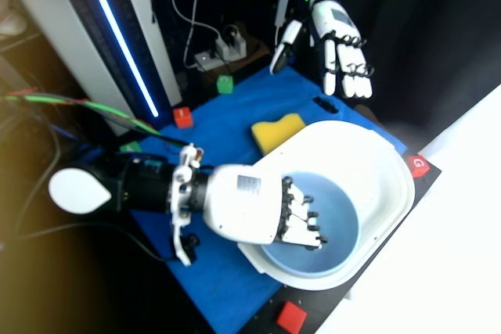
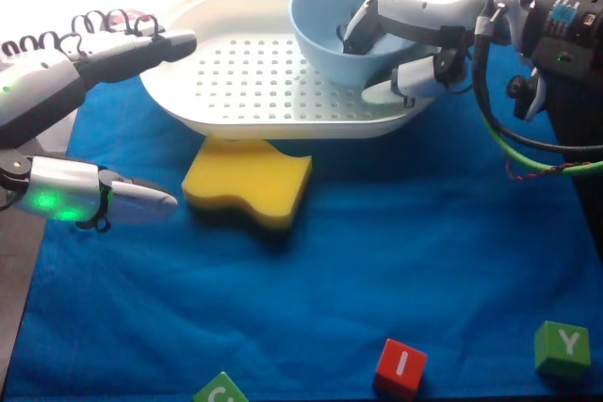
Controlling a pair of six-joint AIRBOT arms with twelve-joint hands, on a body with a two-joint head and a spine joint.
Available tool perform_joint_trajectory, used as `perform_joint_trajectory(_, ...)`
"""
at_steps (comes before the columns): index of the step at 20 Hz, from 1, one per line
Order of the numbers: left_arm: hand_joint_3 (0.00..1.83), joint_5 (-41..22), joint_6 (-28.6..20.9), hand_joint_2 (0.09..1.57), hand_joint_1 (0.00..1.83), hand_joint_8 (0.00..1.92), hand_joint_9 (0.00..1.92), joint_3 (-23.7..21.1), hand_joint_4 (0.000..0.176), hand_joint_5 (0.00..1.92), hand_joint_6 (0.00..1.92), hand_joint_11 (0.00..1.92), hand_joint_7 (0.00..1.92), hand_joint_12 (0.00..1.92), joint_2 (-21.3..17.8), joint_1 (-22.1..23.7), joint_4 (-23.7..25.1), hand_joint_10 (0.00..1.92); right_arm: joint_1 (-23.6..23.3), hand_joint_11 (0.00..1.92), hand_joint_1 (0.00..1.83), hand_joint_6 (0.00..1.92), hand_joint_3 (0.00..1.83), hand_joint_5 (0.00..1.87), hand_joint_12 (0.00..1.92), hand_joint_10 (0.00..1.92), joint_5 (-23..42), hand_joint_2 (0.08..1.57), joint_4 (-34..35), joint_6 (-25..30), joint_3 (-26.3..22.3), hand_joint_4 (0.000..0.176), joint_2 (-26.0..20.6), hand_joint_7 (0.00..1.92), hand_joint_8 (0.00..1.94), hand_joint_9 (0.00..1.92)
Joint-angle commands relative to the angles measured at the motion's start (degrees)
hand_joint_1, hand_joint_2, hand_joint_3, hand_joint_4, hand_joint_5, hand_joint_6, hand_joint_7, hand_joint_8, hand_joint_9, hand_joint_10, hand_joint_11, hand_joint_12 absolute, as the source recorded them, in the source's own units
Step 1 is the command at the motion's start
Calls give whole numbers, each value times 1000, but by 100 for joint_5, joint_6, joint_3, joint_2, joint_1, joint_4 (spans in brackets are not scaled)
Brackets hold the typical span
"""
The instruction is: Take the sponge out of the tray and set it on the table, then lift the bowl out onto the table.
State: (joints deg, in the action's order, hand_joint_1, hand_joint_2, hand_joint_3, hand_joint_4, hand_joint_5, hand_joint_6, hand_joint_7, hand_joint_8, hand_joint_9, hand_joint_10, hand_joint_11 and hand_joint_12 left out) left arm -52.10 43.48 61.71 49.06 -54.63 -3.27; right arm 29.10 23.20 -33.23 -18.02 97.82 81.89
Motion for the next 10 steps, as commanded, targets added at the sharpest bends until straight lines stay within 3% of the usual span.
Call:
perform_joint_trajectory(1, 1, -678, -52, 841, 768, 5, 55, 22, 132, 158, 1, 88, 76, 47, 7, 29, -98, 9, -84, 400, 1028, 1341, 7, 739, 1380, 340, 490, 1246, 148, 18, 10, 0, 3, 1193, 34, 1040)
perform_joint_trajectory(2, 2, -679, -60, 845, 753, 7, 67, 22, 124, 164, 3, 109, 83, 58, 10, 27, -98, 13, -84, 477, 1027, 1421, 5, 683, 1507, 610, 490, 1281, 146, 18, 10, 0, 3, 1229, 35, 984)
perform_joint_trajectory(3, 1, -683, -69, 843, 755, 9, 72, 24, 120, 170, 6, 114, 90, 62, 15, 25, -98, 13, -84, 540, 1044, 1413, 3, 687, 1528, 757, 490, 1279, 142, 18, 10, 0, 3, 1248, 35, 977)
perform_joint_trajectory(5, 4, -695, -88, 852, 770, 13, 76, 24, 110, 184, 9, 97, 110, 58, 26, 20, -97, 12, -84, 851, 1043, 1377, 1, 715, 1647, 1114, 490, 1267, 136, 18, 10, 0, 3, 1377, 103, 1079)
perform_joint_trajectory(6, 2, -702, -95, 848, 778, 10, 71, 24, 120, 182, 7, 94, 106, 58, 27, 15, -97, 9, -84, 1010, 721, 724, 12, 813, 1866, 1546, 490, 1368, 134, 18, 9, 0, 3, 1205, 994, 1129)
perform_joint_trajectory(7, 2, -708, -103, 849, 780, 10, 72, 24, 115, 183, 7, 92, 108, 58, 27, 9, -97, 8, -84, 1147, 608, 483, 8, 929, 1910, 1693, 490, 1425, 133, 18, 6, 0, 3, 1192, 1362, 1205)
perform_joint_trajectory(8, 1, -716, -119, 847, 777, 10, 74, 24, 113, 182, 6, 94, 111, 60, 29, -2, -97, 9, -84, 1338, 659, 441, 3, 970, 1919, 1852, 490, 1447, 133, 18, 1, 0, 2, 1237, 1722, 1343)
perform_joint_trajectory(9, 3, -723, -129, 852, 766, 10, 83, 24, 108, 187, 6, 105, 117, 67, 34, -16, -97, 10, -84, 1439, 728, 660, 2, 911, 1921, 1907, 491, 1444, 133, 18, -3, 0, -1, 1240, 1897, 1427)
perform_joint_trajectory(10, 7, -727, -133, 863, 792, 9, 81, 25, 102, 187, 5, 99, 118, 66, 38, -28, -98, 8, -85, 1517, 592, 1371, 2, 830, 1921, 1918, 491, 1465, 132, 18, -6, 0, -1, 1306, 1932, 1485)
